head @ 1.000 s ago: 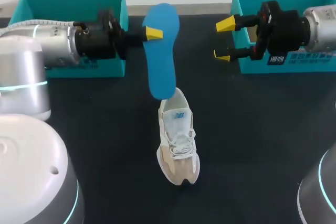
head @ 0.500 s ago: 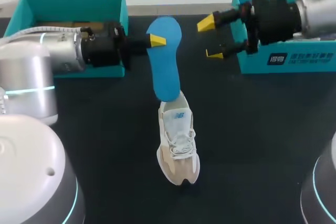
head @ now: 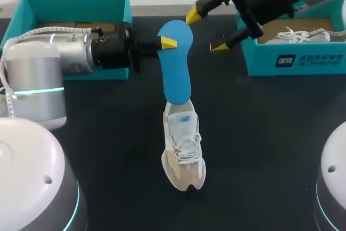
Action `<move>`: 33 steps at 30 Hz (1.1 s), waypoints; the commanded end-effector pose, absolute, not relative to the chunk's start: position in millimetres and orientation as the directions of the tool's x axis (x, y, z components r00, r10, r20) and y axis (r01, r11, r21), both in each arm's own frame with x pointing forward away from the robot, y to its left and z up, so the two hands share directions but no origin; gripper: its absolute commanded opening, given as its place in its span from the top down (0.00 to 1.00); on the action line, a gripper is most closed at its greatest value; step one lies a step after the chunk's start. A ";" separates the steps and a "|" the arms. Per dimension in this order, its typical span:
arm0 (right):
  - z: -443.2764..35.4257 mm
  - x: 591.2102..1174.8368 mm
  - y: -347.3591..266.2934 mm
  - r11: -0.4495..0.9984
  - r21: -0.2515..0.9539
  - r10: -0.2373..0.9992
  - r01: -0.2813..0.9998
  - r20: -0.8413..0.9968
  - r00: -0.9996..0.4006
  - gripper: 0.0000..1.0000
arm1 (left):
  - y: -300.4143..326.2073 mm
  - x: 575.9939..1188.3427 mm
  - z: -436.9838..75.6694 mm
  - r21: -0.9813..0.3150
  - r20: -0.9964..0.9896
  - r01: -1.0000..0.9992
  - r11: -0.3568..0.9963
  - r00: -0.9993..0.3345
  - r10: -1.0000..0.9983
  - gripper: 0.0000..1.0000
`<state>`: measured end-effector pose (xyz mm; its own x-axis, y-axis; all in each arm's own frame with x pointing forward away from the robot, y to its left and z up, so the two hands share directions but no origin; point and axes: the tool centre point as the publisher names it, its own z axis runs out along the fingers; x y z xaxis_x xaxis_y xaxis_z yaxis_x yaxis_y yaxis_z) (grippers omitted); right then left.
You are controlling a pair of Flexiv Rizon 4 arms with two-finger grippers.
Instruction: Take the shoe out of the shoebox, open the shoe tongue, remove and reinsert the insole, then place the shoe into the shoebox
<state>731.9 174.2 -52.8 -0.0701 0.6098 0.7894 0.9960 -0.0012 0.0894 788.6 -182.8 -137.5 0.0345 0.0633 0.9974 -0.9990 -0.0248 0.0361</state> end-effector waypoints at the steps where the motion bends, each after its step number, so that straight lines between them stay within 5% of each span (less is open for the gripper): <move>1: -51.5 733.3 175.1 -0.001 0.088 0.657 0.996 0.751 -0.066 0.00 | -182.6 789.1 -138.3 0.035 0.997 -0.999 -0.020 0.034 0.062 1.00; 5: -51.5 733.3 175.1 -0.001 0.088 0.657 0.996 0.751 -0.066 0.00 | -182.6 789.1 -138.3 0.035 0.997 -0.999 -0.020 0.034 0.062 1.00; 10: -51.4 747.5 182.3 0.079 0.089 0.840 0.993 0.530 -0.115 0.00 | -182.6 789.1 -138.3 0.035 0.997 -0.999 -0.020 0.034 0.062 1.00; 19: -48.3 762.3 191.9 0.132 0.137 0.962 0.982 0.221 -0.160 0.00 | -182.6 789.1 -138.3 0.035 0.997 -0.999 -0.020 0.034 0.062 1.00; 33: -44.7 762.7 211.8 0.117 0.159 0.991 0.980 0.044 -0.125 0.00 | -182.6 789.1 -138.3 0.035 0.997 -0.999 -0.020 0.034 0.062 1.00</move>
